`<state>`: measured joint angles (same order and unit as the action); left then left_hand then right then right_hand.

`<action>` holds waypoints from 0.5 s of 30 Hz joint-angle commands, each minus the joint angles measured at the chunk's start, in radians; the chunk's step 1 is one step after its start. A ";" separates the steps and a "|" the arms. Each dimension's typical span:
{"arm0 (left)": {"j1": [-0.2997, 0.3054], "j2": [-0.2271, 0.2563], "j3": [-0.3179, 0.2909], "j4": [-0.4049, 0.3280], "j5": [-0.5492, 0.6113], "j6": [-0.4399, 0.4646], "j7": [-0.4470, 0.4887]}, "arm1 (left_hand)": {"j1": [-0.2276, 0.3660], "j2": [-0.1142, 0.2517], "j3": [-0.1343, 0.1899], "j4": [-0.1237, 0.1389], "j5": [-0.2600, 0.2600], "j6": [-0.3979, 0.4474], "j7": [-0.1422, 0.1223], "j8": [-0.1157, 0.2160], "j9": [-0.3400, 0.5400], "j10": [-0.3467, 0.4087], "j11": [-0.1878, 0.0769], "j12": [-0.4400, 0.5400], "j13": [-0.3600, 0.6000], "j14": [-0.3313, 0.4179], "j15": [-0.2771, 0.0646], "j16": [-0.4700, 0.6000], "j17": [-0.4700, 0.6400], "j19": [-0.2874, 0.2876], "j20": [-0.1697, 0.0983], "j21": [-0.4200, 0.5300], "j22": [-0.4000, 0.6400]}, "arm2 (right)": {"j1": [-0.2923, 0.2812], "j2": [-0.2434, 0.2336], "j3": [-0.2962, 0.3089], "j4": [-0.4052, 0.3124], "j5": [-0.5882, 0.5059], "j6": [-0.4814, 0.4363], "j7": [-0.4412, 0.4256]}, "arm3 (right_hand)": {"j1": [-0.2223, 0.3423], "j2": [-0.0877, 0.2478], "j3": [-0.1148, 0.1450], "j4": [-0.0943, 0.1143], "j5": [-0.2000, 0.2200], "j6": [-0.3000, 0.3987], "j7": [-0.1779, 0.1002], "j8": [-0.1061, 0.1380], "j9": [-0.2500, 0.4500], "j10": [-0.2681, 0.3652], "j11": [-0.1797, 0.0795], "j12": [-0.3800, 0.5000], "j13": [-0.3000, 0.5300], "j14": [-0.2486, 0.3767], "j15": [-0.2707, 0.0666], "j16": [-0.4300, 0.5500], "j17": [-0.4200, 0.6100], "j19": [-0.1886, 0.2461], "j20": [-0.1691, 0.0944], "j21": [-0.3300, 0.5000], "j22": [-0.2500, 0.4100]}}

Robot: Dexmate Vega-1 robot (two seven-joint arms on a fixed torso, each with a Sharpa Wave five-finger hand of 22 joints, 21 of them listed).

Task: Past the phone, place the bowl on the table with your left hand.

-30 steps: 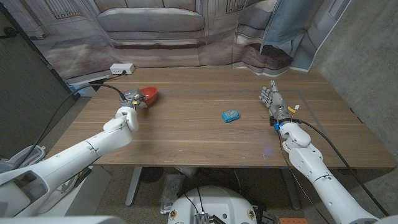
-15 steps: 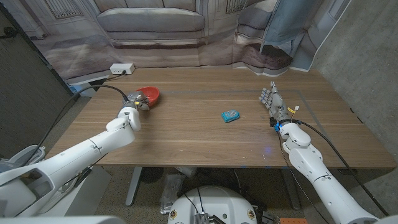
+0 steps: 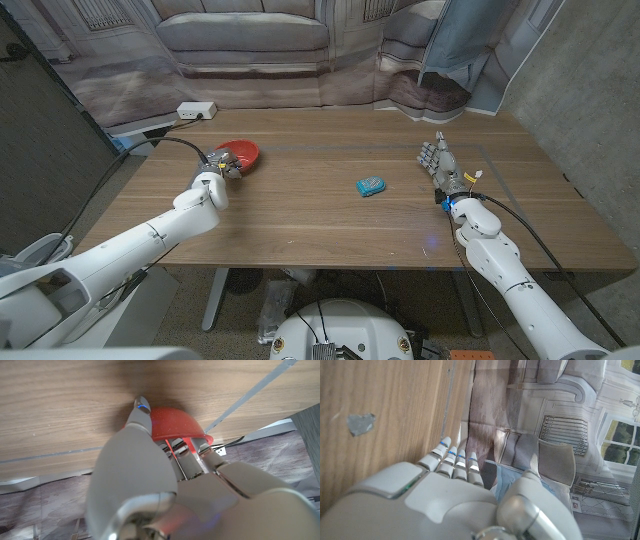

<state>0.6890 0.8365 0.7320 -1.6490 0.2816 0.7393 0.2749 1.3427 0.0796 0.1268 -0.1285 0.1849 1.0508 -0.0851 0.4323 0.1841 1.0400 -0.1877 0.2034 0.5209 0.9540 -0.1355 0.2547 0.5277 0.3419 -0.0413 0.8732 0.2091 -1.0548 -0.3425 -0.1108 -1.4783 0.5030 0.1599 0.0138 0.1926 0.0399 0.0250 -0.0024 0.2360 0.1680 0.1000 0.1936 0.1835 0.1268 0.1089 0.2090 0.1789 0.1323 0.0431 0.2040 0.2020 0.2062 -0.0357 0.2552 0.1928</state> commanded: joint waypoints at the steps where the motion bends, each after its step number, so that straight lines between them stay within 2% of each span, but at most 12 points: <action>1: -0.001 0.000 0.004 -0.010 -0.021 0.023 -0.012 | 0.011 0.047 0.028 0.023 0.002 -0.022 -0.004 -0.009 0.011 -0.019 -0.002 -0.006 -0.005 -0.018 -0.099 -0.013 -0.005 -0.012 -0.117 0.005 -0.004 | 0.002 -0.002 0.004 0.003 0.002 0.000 0.008 | 0.005 0.003 -0.003 0.000 -0.003 0.001 0.001 0.003 0.003 0.010 -0.001 -0.002 0.004 0.004 0.001 -0.002 0.004 0.010 -0.030 -0.002 0.005; 7: -0.008 0.010 0.009 -0.027 -0.026 0.040 -0.036 | -0.015 0.041 0.023 0.035 -0.001 -0.044 -0.009 -0.014 0.013 -0.048 -0.005 -0.013 -0.010 -0.043 -0.092 -0.031 -0.017 -0.033 -0.106 0.002 -0.009 | 0.003 -0.002 0.004 0.003 0.003 0.002 0.013 | 0.005 0.003 -0.003 0.000 -0.003 0.002 0.000 0.003 0.003 0.011 -0.001 -0.002 0.004 0.006 -0.001 -0.001 0.004 0.012 -0.031 -0.002 0.005; 15: -0.022 0.024 0.021 -0.045 -0.041 0.076 -0.083 | -0.037 0.035 0.025 0.042 -0.001 -0.109 -0.024 -0.030 0.020 -0.109 -0.009 -0.016 -0.019 -0.124 -0.084 -0.061 -0.044 -0.080 -0.092 -0.004 -0.015 | -0.003 -0.004 0.003 -0.008 0.004 0.005 0.015 | 0.005 0.004 -0.004 -0.001 -0.003 0.002 0.000 0.003 0.003 0.011 -0.003 -0.002 0.004 0.009 -0.002 0.000 0.004 0.013 -0.030 -0.002 0.005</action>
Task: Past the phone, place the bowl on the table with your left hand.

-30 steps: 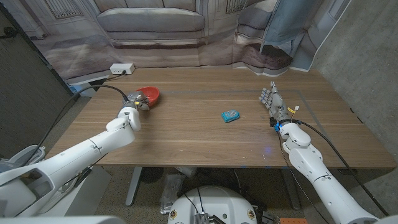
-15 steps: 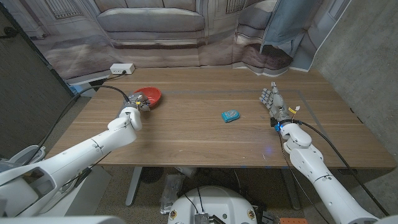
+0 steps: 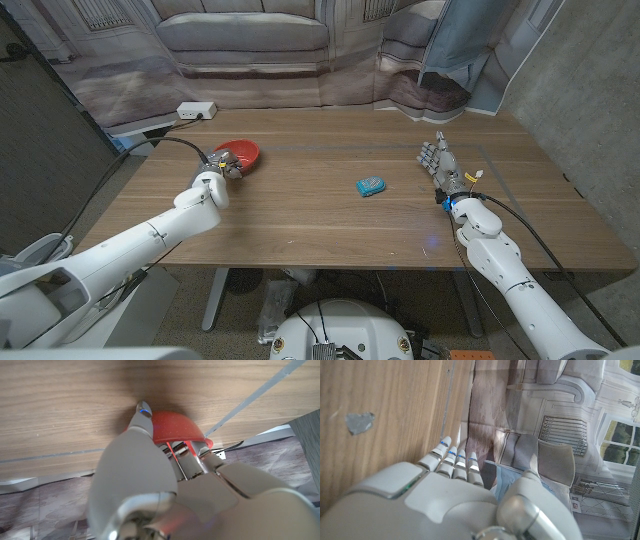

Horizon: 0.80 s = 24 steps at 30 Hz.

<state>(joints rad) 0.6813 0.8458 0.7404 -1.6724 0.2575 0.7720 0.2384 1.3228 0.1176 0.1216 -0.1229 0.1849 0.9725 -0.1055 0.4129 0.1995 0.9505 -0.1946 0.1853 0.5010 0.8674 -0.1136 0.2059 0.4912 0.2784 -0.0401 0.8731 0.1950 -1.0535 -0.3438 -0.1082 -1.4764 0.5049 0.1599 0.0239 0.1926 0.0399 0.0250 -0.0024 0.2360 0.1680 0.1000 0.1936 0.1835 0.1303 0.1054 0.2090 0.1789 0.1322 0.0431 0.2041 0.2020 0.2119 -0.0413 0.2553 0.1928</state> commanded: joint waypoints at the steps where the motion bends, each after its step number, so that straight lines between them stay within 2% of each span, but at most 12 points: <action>1: -0.017 0.015 0.016 -0.021 -0.015 0.049 -0.050 | -0.021 -0.002 0.031 0.037 -0.001 -0.038 -0.005 -0.012 0.005 -0.037 0.001 -0.001 0.000 -0.044 -0.107 -0.011 -0.011 -0.025 -0.088 -0.006 -0.002 | -0.005 -0.004 0.001 -0.012 0.001 0.005 0.004 | 0.005 0.004 -0.004 -0.001 -0.003 0.002 0.000 0.004 0.003 0.008 0.001 -0.002 0.004 0.010 -0.002 0.000 0.004 0.007 -0.025 -0.002 0.005; 4: -0.025 0.013 0.024 -0.020 -0.016 0.065 -0.062 | -0.022 -0.004 0.035 0.034 -0.001 -0.067 -0.020 -0.020 0.006 -0.078 0.001 -0.003 -0.005 -0.088 -0.106 -0.016 -0.021 -0.049 -0.081 -0.013 -0.004 | -0.006 -0.004 0.000 -0.014 0.002 0.005 0.003 | 0.005 0.004 -0.004 -0.001 -0.003 0.003 -0.001 0.004 0.003 0.009 0.002 -0.002 0.004 0.010 -0.002 0.000 0.004 0.008 -0.024 -0.002 0.005; 8: -0.032 0.014 0.031 -0.016 -0.018 0.065 -0.068 | -0.029 -0.005 0.039 0.033 -0.001 -0.104 -0.027 -0.032 0.006 -0.136 0.002 -0.006 -0.020 -0.147 -0.103 -0.017 -0.032 -0.083 -0.066 -0.023 -0.006 | -0.008 -0.005 0.000 -0.017 0.002 0.007 0.001 | 0.005 0.004 -0.004 -0.001 -0.003 0.003 -0.001 0.003 0.003 0.011 0.001 -0.001 0.004 0.010 -0.003 0.000 0.004 0.009 -0.025 -0.002 0.005; 15: -0.038 0.014 0.040 -0.018 -0.015 0.074 -0.067 | -0.044 -0.009 0.044 0.033 -0.001 -0.192 -0.021 -0.074 0.001 -0.208 -0.002 -0.006 -0.047 -0.211 -0.097 -0.010 -0.045 -0.113 -0.054 -0.037 -0.009 | -0.013 -0.007 0.002 -0.018 0.005 0.010 -0.001 | 0.005 0.004 -0.005 -0.002 -0.003 0.003 -0.002 0.004 0.003 0.011 0.003 -0.001 0.004 0.011 -0.001 0.000 0.004 0.009 -0.025 -0.003 0.005; 17: -0.041 0.013 0.043 -0.020 -0.013 0.084 -0.068 | -0.048 -0.011 0.044 0.033 -0.002 -0.211 -0.027 -0.085 0.000 -0.233 -0.003 -0.006 -0.055 -0.243 -0.090 -0.014 -0.049 -0.134 -0.035 -0.047 -0.010 | -0.014 -0.008 0.002 -0.019 0.006 0.010 -0.001 | 0.005 0.004 -0.005 -0.002 -0.003 0.003 -0.002 0.004 0.003 0.010 0.003 -0.002 0.004 0.012 -0.001 0.000 0.004 0.009 -0.025 -0.003 0.005; 19: -0.040 0.015 0.043 -0.023 -0.013 0.084 -0.065 | -0.052 -0.012 0.047 0.031 -0.002 -0.250 -0.045 -0.105 0.001 -0.284 0.000 -0.009 -0.065 -0.279 -0.082 -0.013 -0.055 -0.155 -0.014 -0.059 -0.012 | -0.015 -0.009 0.003 -0.019 0.006 0.012 0.000 | 0.005 0.004 -0.005 -0.002 -0.003 0.003 -0.003 0.003 0.003 0.011 0.004 -0.002 0.004 0.013 -0.001 0.000 0.004 0.010 -0.025 -0.003 0.005; 24: -0.042 0.017 0.044 -0.031 -0.013 0.099 -0.066 | -0.061 -0.015 0.047 0.031 -0.001 -0.298 -0.068 -0.128 0.003 -0.332 -0.002 -0.006 -0.078 -0.325 -0.074 -0.012 -0.061 -0.175 0.008 -0.073 -0.013 | -0.017 -0.009 0.003 -0.020 0.008 0.016 0.001 | 0.005 0.004 -0.005 -0.002 -0.003 0.002 -0.005 0.003 0.003 0.011 0.004 -0.002 0.004 0.010 -0.001 -0.001 0.004 0.010 -0.024 -0.003 0.005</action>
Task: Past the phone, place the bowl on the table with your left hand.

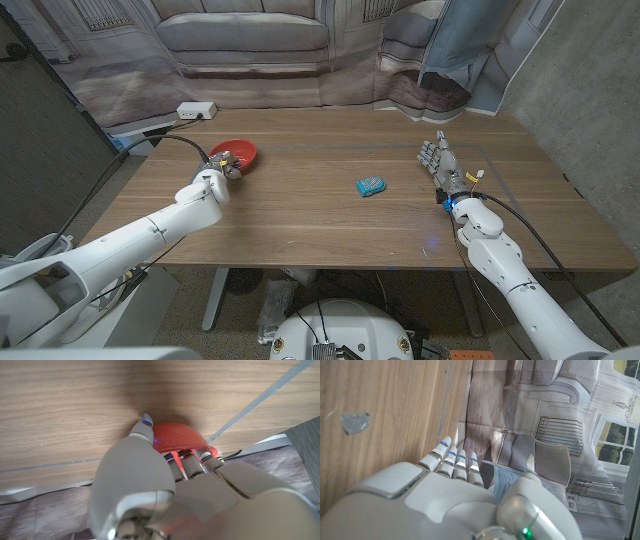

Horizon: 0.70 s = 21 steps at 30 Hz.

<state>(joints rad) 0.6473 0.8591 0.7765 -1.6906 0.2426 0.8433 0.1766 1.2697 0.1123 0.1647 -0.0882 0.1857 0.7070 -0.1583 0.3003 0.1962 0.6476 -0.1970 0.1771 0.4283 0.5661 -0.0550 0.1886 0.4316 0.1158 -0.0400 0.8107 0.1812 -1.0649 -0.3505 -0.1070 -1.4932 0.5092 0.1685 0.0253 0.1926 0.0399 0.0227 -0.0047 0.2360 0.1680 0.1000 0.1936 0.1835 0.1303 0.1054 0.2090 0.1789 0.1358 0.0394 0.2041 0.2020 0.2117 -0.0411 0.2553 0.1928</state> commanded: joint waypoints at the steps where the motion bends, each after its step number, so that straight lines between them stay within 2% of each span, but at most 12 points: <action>1: -0.007 0.007 0.009 -0.016 0.003 0.025 -0.004 | -0.012 -0.009 0.004 -0.002 -0.002 -0.039 -0.016 -0.019 0.006 -0.037 0.000 0.002 -0.007 -0.032 -0.132 0.005 -0.002 -0.016 0.013 -0.014 0.000 | -0.006 -0.003 0.001 -0.004 0.004 0.008 -0.001 | 0.006 0.005 -0.003 0.000 -0.003 0.002 -0.005 0.003 0.003 0.011 0.004 -0.001 0.004 0.007 0.003 -0.001 0.004 0.011 -0.024 -0.004 0.005; 5: -0.007 0.012 0.008 -0.024 0.001 0.034 -0.006 | -0.025 -0.015 0.000 0.001 0.000 -0.080 -0.020 -0.038 0.008 -0.076 0.001 0.003 -0.018 -0.072 -0.123 0.002 -0.014 -0.037 0.040 -0.029 -0.001 | -0.007 -0.003 0.001 -0.006 0.004 0.009 -0.003 | 0.006 0.005 -0.003 0.000 -0.003 0.002 -0.006 0.003 0.003 0.012 0.002 -0.001 0.004 0.008 0.002 -0.001 0.004 0.011 -0.025 -0.004 0.005; 8: -0.006 0.017 0.005 -0.028 -0.006 0.032 -0.009 | -0.056 -0.022 -0.012 0.015 0.001 -0.095 -0.023 -0.046 0.009 -0.101 0.003 0.004 -0.026 -0.101 -0.116 0.002 -0.023 -0.053 0.054 -0.042 -0.001 | -0.009 -0.003 0.000 -0.008 0.005 0.009 -0.004 | 0.006 0.005 -0.003 0.000 -0.003 0.002 -0.006 0.003 0.003 0.012 0.002 -0.001 0.004 0.008 0.001 -0.001 0.004 0.011 -0.024 -0.004 0.005; 12: -0.005 0.019 0.002 -0.029 -0.010 0.032 -0.008 | -0.105 -0.038 -0.034 0.036 0.008 -0.127 -0.027 -0.061 0.010 -0.151 0.003 0.001 -0.038 -0.153 -0.106 -0.001 -0.037 -0.069 0.057 -0.059 -0.001 | -0.012 -0.004 0.001 -0.011 0.005 0.009 -0.007 | 0.006 0.005 -0.004 0.000 -0.003 0.001 -0.008 0.003 0.003 0.014 0.003 -0.001 0.004 0.009 0.002 -0.001 0.004 0.012 -0.024 -0.004 0.005; 21: -0.008 0.019 -0.005 -0.024 -0.021 0.018 -0.005 | -0.146 -0.045 -0.050 0.051 0.025 -0.214 -0.020 -0.094 0.010 -0.242 0.019 0.002 -0.062 -0.230 -0.079 -0.001 -0.062 -0.102 0.070 -0.091 0.000 | -0.016 -0.007 0.002 -0.017 0.008 0.008 -0.013 | 0.006 0.006 -0.004 0.000 -0.003 0.002 -0.009 0.003 0.003 0.014 0.002 -0.001 0.004 0.009 0.002 -0.001 0.004 0.012 -0.024 -0.005 0.006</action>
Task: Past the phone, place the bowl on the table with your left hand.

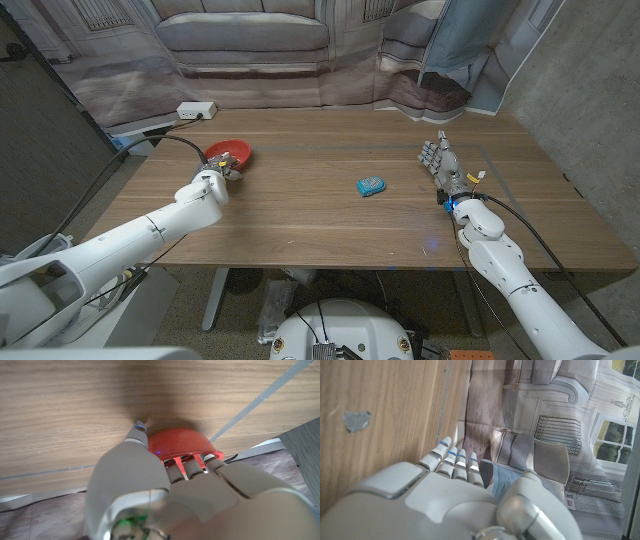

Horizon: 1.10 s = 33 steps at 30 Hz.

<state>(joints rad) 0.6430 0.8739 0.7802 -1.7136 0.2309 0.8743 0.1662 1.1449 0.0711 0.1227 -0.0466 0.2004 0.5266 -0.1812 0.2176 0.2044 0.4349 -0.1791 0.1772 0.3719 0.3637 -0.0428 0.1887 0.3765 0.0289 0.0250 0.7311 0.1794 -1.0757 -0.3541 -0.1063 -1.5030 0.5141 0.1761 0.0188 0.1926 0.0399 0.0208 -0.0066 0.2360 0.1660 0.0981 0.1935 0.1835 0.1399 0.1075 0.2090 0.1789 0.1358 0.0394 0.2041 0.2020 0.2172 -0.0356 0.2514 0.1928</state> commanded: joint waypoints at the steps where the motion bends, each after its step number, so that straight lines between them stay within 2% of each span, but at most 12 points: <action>1: -0.004 0.002 -0.011 0.000 -0.012 -0.012 0.007 | -0.023 -0.004 -0.009 0.010 0.011 -0.035 0.003 -0.011 0.002 -0.034 0.000 0.001 -0.007 -0.032 -0.093 -0.002 -0.008 -0.018 0.006 -0.014 0.001 | -0.005 -0.003 0.001 -0.007 0.003 0.000 -0.007 | 0.006 0.006 -0.002 0.002 -0.003 0.003 -0.008 0.003 0.003 0.005 0.001 0.000 0.004 0.009 0.002 -0.001 0.004 0.007 -0.029 -0.001 0.006; 5: -0.006 -0.002 -0.012 0.005 -0.015 -0.018 0.009 | -0.055 -0.009 -0.023 0.025 0.019 -0.085 0.006 -0.023 0.003 -0.093 0.008 -0.001 -0.020 -0.081 -0.076 -0.006 -0.022 -0.037 0.011 -0.032 0.001 | -0.006 -0.005 0.001 -0.009 0.003 0.002 -0.007 | 0.006 0.006 -0.003 0.001 -0.003 0.003 -0.008 0.003 0.003 0.006 0.001 0.000 0.004 0.009 0.002 -0.001 0.004 0.007 -0.029 -0.002 0.006; 10: -0.009 -0.013 -0.010 0.006 -0.008 -0.001 0.026 | -0.103 -0.009 -0.042 0.051 0.025 -0.113 0.009 -0.025 0.004 -0.107 0.011 0.006 -0.030 -0.088 -0.068 0.003 -0.031 -0.039 0.005 -0.040 0.003 | -0.010 -0.008 0.004 -0.013 0.005 0.002 -0.009 | 0.006 0.006 -0.003 0.001 -0.003 0.002 -0.009 0.002 0.003 0.006 0.001 -0.001 0.004 0.009 0.002 -0.001 0.004 0.007 -0.029 -0.002 0.006; 18: 0.004 -0.014 -0.033 -0.001 -0.029 -0.012 0.046 | -0.153 -0.025 -0.068 0.075 0.034 -0.153 0.018 -0.029 0.004 -0.133 0.026 0.008 -0.043 -0.095 -0.055 0.008 -0.042 -0.031 0.002 -0.047 0.005 | -0.013 -0.011 0.006 -0.016 0.008 0.002 -0.009 | 0.006 0.006 -0.004 0.001 -0.003 0.002 -0.011 0.002 0.003 0.006 0.001 -0.001 0.004 0.010 0.003 -0.001 0.004 0.007 -0.029 -0.003 0.006; 21: 0.010 -0.011 -0.047 -0.005 -0.047 -0.022 0.047 | -0.191 -0.033 -0.086 0.094 0.039 -0.171 0.028 -0.029 0.004 -0.150 0.030 0.008 -0.049 -0.104 -0.048 0.009 -0.047 -0.039 0.012 -0.054 0.005 | -0.013 -0.012 0.006 -0.016 0.009 0.002 -0.009 | 0.005 0.006 -0.004 0.001 -0.003 0.002 -0.010 0.002 0.003 0.006 0.001 -0.001 0.004 0.010 0.003 -0.001 0.004 0.007 -0.029 -0.003 0.006; 22: 0.013 -0.010 -0.054 -0.006 -0.056 -0.027 0.046 | -0.225 -0.035 -0.101 0.113 0.044 -0.183 0.033 -0.029 0.005 -0.159 0.041 0.010 -0.055 -0.108 -0.047 0.011 -0.051 -0.040 0.012 -0.058 0.007 | -0.013 -0.012 0.006 -0.016 0.009 0.002 -0.009 | 0.005 0.007 -0.004 0.001 -0.003 0.003 -0.010 0.002 0.003 0.006 0.001 -0.001 0.004 0.009 0.003 -0.001 0.004 0.008 -0.029 -0.003 0.006; 24: 0.019 -0.011 -0.066 -0.008 -0.070 -0.029 0.050 | -0.270 -0.033 -0.118 0.139 0.049 -0.199 0.040 -0.028 0.005 -0.162 0.047 0.015 -0.060 -0.107 -0.043 0.016 -0.054 -0.040 0.015 -0.062 0.009 | -0.013 -0.012 0.005 -0.016 0.010 0.001 -0.009 | 0.005 0.007 -0.004 0.000 -0.003 0.002 -0.010 0.002 0.003 0.006 0.001 -0.001 0.004 0.010 0.003 -0.001 0.004 0.007 -0.029 -0.004 0.006; 25: 0.019 -0.008 -0.065 -0.009 -0.071 -0.033 0.050 | -0.278 -0.032 -0.121 0.144 0.050 -0.200 0.041 -0.028 0.005 -0.163 0.049 0.015 -0.061 -0.107 -0.043 0.017 -0.054 -0.038 0.015 -0.062 0.009 | -0.012 -0.012 0.005 -0.016 0.009 0.001 -0.009 | 0.006 0.007 -0.004 0.000 -0.003 0.003 -0.010 0.003 0.003 0.006 0.002 -0.001 0.004 0.010 0.004 -0.001 0.004 0.007 -0.029 -0.004 0.006; 26: 0.019 -0.009 -0.066 -0.010 -0.072 -0.031 0.052 | -0.311 -0.030 -0.134 0.163 0.054 -0.212 0.047 -0.028 0.006 -0.166 0.055 0.017 -0.065 -0.108 -0.042 0.019 -0.057 -0.037 0.016 -0.064 0.010 | -0.012 -0.012 0.005 -0.016 0.009 0.001 -0.009 | 0.006 0.007 -0.004 0.000 -0.003 0.002 -0.010 0.002 0.003 0.006 0.001 -0.001 0.004 0.010 0.004 -0.001 0.004 0.007 -0.029 -0.004 0.006; 33: 0.021 -0.005 -0.071 -0.028 -0.080 -0.014 0.061 | -0.363 -0.034 -0.159 0.187 0.066 -0.262 0.058 -0.036 0.005 -0.202 0.073 0.012 -0.075 -0.131 -0.024 0.015 -0.063 -0.040 0.021 -0.072 0.011 | -0.013 -0.013 0.007 -0.015 0.011 0.003 -0.007 | 0.006 0.007 -0.004 0.000 -0.003 0.002 -0.010 0.002 0.003 0.007 0.001 -0.001 0.004 0.010 0.002 -0.001 0.004 0.008 -0.029 -0.004 0.006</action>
<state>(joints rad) 0.6550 0.8642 0.7278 -1.7221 0.1762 0.8531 0.2131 0.7928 0.0374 -0.0327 0.1310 0.2594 0.2763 -0.1267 0.1846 0.2071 0.2416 -0.1105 0.1889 0.2970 0.2434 -0.0387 0.2007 0.3133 -0.0062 0.0353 0.6615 0.1887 -1.0872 -0.3648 -0.1015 -1.5178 0.5225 0.1777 0.0101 0.1926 0.0399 0.0208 -0.0066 0.2360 0.1661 0.0982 0.1935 0.1835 0.1395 0.1072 0.2090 0.1789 0.1357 0.0394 0.2041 0.2020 0.2170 -0.0357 0.2477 0.1928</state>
